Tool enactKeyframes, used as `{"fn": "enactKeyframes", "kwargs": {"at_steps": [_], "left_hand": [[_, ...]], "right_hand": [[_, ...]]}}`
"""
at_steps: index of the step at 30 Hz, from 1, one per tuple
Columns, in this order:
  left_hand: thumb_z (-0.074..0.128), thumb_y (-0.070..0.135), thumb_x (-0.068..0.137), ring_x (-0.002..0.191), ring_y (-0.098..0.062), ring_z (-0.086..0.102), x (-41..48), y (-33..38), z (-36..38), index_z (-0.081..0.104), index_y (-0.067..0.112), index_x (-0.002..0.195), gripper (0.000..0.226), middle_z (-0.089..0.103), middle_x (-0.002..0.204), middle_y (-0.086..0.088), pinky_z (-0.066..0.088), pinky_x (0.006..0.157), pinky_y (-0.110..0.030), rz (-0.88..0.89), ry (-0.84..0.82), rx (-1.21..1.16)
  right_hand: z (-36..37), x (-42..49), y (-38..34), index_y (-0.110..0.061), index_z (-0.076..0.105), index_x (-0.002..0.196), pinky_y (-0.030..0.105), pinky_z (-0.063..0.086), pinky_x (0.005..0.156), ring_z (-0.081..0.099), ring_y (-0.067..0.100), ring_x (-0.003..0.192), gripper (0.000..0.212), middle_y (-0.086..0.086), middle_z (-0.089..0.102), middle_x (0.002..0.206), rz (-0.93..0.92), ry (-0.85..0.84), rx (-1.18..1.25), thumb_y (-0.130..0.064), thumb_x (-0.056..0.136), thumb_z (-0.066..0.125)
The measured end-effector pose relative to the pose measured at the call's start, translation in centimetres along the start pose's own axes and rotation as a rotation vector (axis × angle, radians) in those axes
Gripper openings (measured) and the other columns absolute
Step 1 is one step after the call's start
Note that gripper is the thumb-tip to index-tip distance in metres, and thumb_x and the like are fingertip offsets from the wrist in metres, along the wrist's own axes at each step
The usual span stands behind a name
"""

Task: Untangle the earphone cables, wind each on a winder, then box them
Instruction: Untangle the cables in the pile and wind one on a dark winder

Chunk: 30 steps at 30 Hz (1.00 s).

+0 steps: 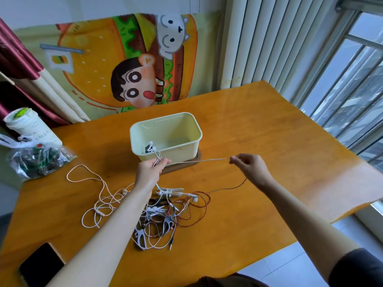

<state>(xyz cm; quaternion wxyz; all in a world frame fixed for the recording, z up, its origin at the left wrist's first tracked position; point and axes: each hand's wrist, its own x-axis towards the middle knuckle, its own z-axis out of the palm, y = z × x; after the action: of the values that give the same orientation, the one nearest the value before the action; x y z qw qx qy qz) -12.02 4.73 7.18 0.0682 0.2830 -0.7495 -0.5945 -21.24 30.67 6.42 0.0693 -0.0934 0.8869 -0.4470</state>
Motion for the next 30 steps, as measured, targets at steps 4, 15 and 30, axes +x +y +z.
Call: {"fn": "enactKeyframes", "kwargs": {"at_steps": [4,15,30], "left_hand": [[0.055,0.02,0.096,0.055,-0.011,0.033,-0.5,0.4,1.1,0.069,0.022,0.081,0.021,0.042,0.06,0.003,0.028,0.052,-0.024,0.024,-0.016,0.039],[0.059,0.021,0.093,0.074,-0.02,0.046,0.4,-1.2,-0.2,0.07,0.015,0.093,0.013,0.054,0.075,-0.004,0.036,0.067,-0.028,0.022,0.006,0.137],[0.048,0.017,0.095,0.066,-0.014,0.049,-2.5,-0.4,5.3,0.062,0.02,0.09,0.015,0.059,0.082,-0.001,0.035,0.054,-0.023,0.093,-0.534,0.568]], "right_hand": [[-2.6,1.7,-2.8,-0.02,0.074,0.087,0.028,0.04,0.059,0.056,0.016,0.068,0.028,-0.003,0.056,0.066,-0.073,0.245,-0.279,-0.046,0.082,0.067],[-3.0,1.6,0.7,-0.008,0.07,0.087,0.027,0.031,0.048,0.047,0.016,0.06,0.029,-0.009,0.047,0.056,-0.022,0.126,-0.358,-0.036,0.088,0.064],[2.4,-1.6,-2.6,-0.014,0.047,0.135,0.025,0.031,0.105,0.042,0.02,0.127,0.051,0.006,0.047,0.135,-0.292,-0.318,-0.311,-0.009,0.087,0.063]]}}
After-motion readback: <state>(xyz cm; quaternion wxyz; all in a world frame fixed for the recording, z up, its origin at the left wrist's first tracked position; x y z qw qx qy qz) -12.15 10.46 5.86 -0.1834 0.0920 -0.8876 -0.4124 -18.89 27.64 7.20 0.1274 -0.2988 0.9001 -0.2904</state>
